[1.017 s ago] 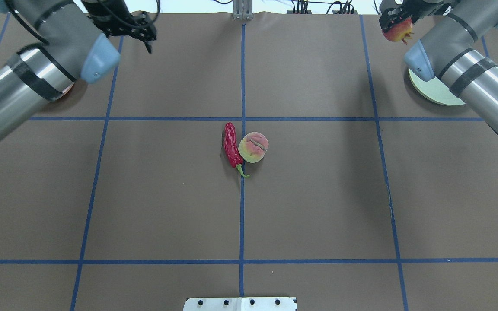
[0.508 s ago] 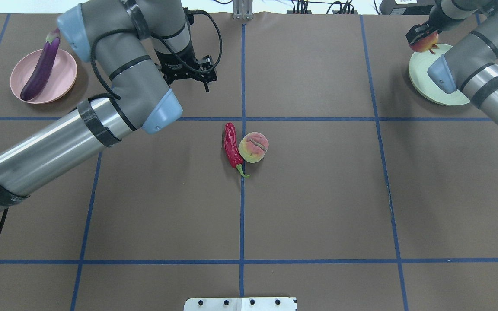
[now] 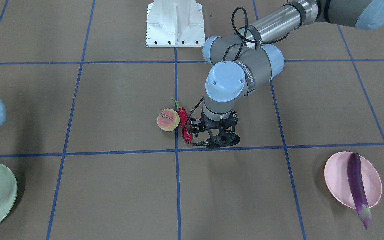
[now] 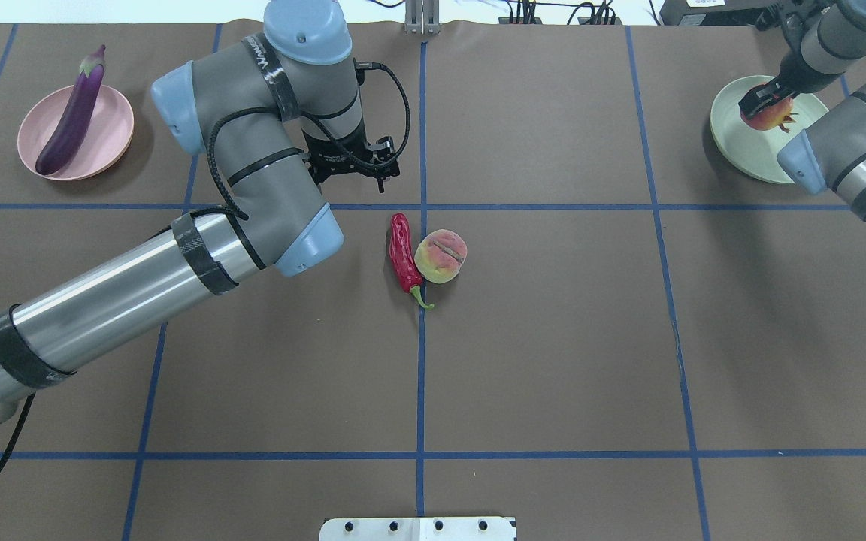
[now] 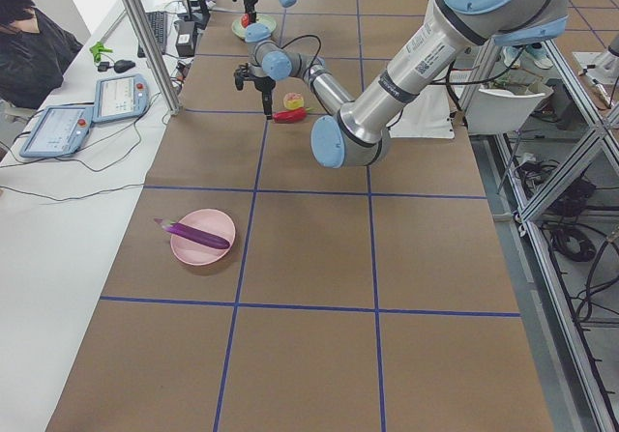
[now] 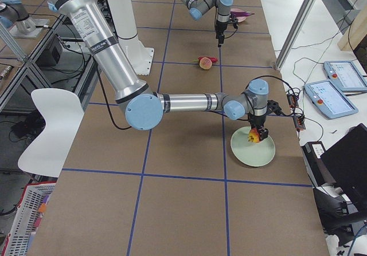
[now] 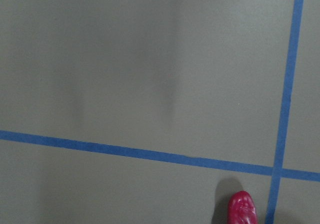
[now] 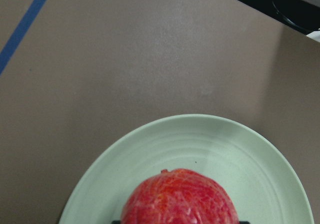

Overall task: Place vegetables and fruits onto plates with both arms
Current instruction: 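Reach the left gripper to the red chili while the right releases the pomegranate, then grasp the red chili pepper with the left gripper and lift it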

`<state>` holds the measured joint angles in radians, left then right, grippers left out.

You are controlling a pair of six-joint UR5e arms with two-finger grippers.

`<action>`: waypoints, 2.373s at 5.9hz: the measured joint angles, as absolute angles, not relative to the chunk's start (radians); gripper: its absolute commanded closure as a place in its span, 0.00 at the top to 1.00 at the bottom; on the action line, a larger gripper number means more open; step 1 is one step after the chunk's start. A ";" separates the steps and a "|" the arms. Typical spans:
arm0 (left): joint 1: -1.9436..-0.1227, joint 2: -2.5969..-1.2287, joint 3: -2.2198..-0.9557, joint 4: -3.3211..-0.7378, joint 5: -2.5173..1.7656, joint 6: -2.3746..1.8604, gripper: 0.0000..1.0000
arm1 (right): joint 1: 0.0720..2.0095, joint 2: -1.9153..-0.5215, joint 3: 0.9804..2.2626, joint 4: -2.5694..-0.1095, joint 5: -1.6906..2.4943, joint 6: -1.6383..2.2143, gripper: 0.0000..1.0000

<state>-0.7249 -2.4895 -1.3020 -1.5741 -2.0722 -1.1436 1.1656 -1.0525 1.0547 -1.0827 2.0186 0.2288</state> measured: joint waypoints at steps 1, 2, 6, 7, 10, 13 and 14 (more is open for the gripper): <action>-0.697 -2.490 -1.298 -1.597 -2.054 -1.175 0.91 | 1.166 -1.059 1.053 -1.097 2.042 0.227 0.99; -0.673 -2.490 -1.289 -1.632 -2.034 -1.220 0.77 | 1.169 -1.057 1.054 -1.112 2.084 0.248 0.99; -0.626 -2.503 -1.190 -1.778 -2.008 -1.345 0.59 | 1.231 -1.032 1.075 -1.174 2.288 0.292 0.99; -0.618 -2.511 -1.184 -1.785 -2.007 -1.358 0.63 | 1.254 -1.013 1.090 -1.220 2.326 0.291 0.99; -0.606 -2.525 -1.162 -1.791 -1.994 -1.369 0.65 | 1.281 -0.992 1.106 -1.276 2.376 0.290 0.99; -0.595 -2.528 -1.153 -1.795 -1.970 -1.370 0.71 | 1.282 -0.986 1.107 -1.278 2.378 0.291 0.99; -0.594 -2.529 -1.152 -1.794 -1.970 -1.369 0.72 | 1.282 -0.985 1.110 -1.279 2.378 0.291 0.99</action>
